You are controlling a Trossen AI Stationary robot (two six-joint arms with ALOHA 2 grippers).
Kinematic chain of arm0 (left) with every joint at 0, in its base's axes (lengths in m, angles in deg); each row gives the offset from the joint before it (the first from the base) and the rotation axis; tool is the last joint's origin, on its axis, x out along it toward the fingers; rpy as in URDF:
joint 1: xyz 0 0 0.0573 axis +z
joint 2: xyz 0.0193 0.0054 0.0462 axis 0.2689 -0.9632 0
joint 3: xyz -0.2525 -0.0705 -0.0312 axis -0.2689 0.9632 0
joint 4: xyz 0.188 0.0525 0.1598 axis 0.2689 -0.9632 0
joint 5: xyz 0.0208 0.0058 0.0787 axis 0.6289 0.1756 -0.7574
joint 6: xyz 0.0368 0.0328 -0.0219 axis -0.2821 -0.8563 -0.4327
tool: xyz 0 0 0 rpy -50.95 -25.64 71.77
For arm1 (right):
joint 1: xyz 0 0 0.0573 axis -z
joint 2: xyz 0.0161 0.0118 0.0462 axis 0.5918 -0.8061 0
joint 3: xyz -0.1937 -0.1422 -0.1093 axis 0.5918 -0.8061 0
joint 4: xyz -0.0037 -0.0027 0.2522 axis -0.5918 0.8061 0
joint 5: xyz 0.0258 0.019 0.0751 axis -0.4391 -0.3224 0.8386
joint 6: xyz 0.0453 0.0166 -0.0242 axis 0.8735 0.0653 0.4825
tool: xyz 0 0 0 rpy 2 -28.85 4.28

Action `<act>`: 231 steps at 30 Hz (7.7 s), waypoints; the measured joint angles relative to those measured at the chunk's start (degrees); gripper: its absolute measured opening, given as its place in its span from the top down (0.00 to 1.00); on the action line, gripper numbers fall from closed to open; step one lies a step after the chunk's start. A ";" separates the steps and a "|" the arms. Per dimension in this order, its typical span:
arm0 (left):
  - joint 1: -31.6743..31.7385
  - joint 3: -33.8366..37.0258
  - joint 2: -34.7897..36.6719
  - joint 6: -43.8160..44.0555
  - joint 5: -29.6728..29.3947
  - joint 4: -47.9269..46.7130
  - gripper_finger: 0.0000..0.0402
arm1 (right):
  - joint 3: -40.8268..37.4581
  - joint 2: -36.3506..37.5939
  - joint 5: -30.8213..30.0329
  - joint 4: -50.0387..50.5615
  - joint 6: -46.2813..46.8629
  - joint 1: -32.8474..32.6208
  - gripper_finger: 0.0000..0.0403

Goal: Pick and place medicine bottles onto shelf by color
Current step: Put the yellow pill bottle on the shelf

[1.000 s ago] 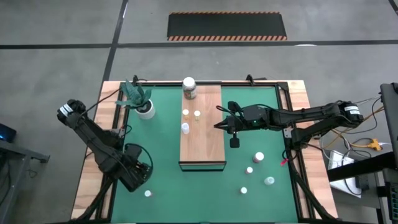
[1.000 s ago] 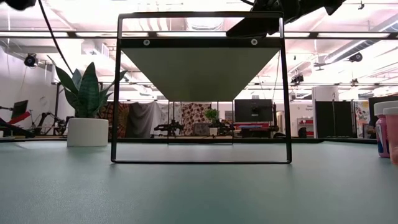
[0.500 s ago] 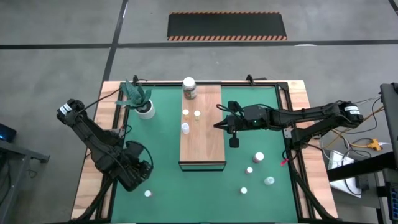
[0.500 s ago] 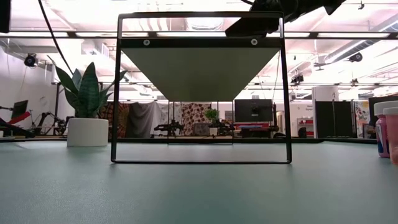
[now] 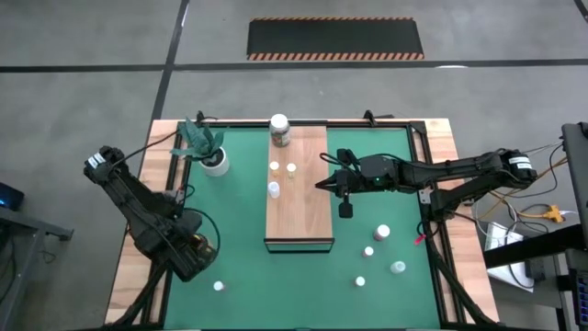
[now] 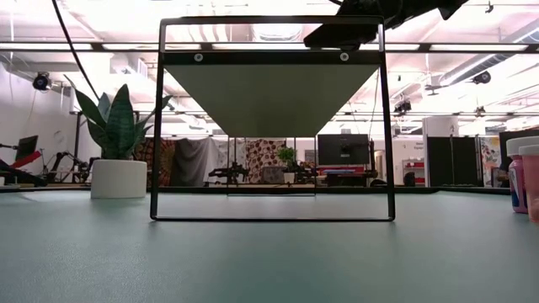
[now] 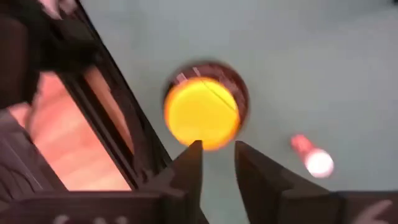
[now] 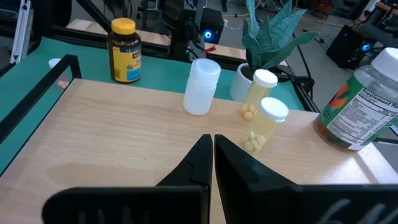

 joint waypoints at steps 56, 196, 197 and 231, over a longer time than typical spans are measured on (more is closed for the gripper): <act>-1.33 6.20 -2.52 -7.56 -4.83 6.48 0.27 | -0.92 0.00 0.03 0.54 0.15 -0.02 0.98; 19.44 -23.48 -10.99 -48.43 -32.40 21.90 0.37 | -3.30 -0.28 0.09 1.41 -0.07 -0.02 0.98; 19.43 -23.48 -10.99 -48.44 -32.37 21.89 0.35 | -3.30 -0.28 0.09 1.62 -0.07 -0.02 0.98; 13.88 -9.52 -10.29 -79.81 -29.98 33.96 0.46 | 6.45 -15.06 0.70 -13.74 3.49 -0.99 0.98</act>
